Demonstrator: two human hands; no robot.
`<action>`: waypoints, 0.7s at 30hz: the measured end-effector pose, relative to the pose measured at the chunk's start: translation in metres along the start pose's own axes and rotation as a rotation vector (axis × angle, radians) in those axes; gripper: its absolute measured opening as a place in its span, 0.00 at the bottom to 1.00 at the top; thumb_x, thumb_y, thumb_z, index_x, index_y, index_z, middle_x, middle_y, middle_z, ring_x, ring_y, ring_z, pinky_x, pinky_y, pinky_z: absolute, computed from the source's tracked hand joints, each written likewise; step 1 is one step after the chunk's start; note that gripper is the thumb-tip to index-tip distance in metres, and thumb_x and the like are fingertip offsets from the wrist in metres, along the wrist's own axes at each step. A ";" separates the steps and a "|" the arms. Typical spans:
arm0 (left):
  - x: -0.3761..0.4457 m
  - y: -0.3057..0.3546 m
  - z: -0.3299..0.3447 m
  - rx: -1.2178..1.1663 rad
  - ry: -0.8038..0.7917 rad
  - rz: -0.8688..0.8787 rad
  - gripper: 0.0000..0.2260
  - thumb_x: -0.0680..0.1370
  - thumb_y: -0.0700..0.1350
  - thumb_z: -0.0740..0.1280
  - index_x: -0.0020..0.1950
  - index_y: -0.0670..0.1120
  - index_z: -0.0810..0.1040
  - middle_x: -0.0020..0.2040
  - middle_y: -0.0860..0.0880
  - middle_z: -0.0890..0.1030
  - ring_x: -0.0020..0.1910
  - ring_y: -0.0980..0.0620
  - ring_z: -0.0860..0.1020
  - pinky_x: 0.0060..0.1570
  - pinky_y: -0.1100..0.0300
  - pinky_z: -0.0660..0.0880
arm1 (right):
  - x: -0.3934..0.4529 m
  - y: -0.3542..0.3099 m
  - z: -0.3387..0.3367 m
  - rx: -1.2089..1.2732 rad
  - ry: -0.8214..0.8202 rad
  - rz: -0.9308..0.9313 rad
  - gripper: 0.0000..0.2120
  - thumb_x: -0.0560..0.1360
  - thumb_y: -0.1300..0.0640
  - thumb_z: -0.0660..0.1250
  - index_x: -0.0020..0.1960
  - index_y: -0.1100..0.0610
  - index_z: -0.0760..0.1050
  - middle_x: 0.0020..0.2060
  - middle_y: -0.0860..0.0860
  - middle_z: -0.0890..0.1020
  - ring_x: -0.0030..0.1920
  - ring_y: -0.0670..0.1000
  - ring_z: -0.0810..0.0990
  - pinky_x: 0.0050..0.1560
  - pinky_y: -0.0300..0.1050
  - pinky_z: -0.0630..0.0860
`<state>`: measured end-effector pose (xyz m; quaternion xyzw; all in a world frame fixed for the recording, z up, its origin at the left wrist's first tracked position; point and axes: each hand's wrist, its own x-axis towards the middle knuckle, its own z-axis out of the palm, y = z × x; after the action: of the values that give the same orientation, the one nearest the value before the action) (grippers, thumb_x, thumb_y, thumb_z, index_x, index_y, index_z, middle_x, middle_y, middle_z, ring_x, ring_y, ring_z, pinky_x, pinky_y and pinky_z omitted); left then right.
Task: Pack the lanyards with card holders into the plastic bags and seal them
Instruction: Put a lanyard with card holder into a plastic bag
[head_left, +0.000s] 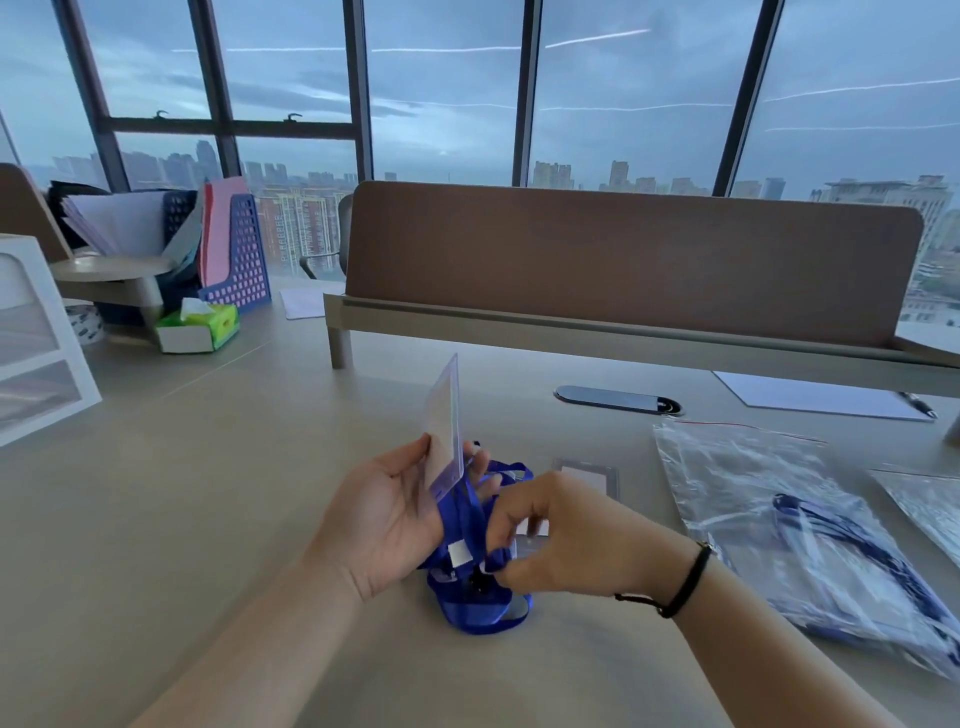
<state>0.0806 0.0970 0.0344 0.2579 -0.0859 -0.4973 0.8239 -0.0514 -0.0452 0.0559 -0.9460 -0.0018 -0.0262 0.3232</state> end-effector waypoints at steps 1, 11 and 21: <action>0.000 0.000 0.001 -0.021 0.027 0.024 0.18 0.83 0.42 0.57 0.47 0.31 0.81 0.43 0.37 0.81 0.45 0.41 0.81 0.66 0.43 0.72 | 0.000 0.002 0.000 0.013 -0.041 0.011 0.06 0.68 0.59 0.74 0.41 0.49 0.81 0.43 0.46 0.83 0.41 0.41 0.79 0.47 0.36 0.77; -0.004 0.000 0.007 -0.042 0.066 0.140 0.13 0.84 0.43 0.57 0.59 0.34 0.75 0.39 0.40 0.82 0.39 0.45 0.83 0.63 0.49 0.74 | 0.017 -0.006 0.034 0.692 0.220 0.371 0.14 0.72 0.47 0.74 0.40 0.55 0.74 0.34 0.54 0.78 0.32 0.49 0.73 0.34 0.41 0.70; 0.000 -0.001 0.001 0.208 0.012 0.286 0.13 0.79 0.41 0.63 0.62 0.37 0.75 0.56 0.36 0.79 0.56 0.40 0.80 0.61 0.46 0.77 | 0.011 -0.015 0.028 0.860 0.068 0.484 0.10 0.79 0.50 0.67 0.46 0.55 0.80 0.36 0.53 0.84 0.31 0.50 0.69 0.29 0.40 0.58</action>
<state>0.0799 0.0960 0.0353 0.3298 -0.1678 -0.3619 0.8556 -0.0393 -0.0162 0.0435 -0.6988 0.2180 0.0220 0.6809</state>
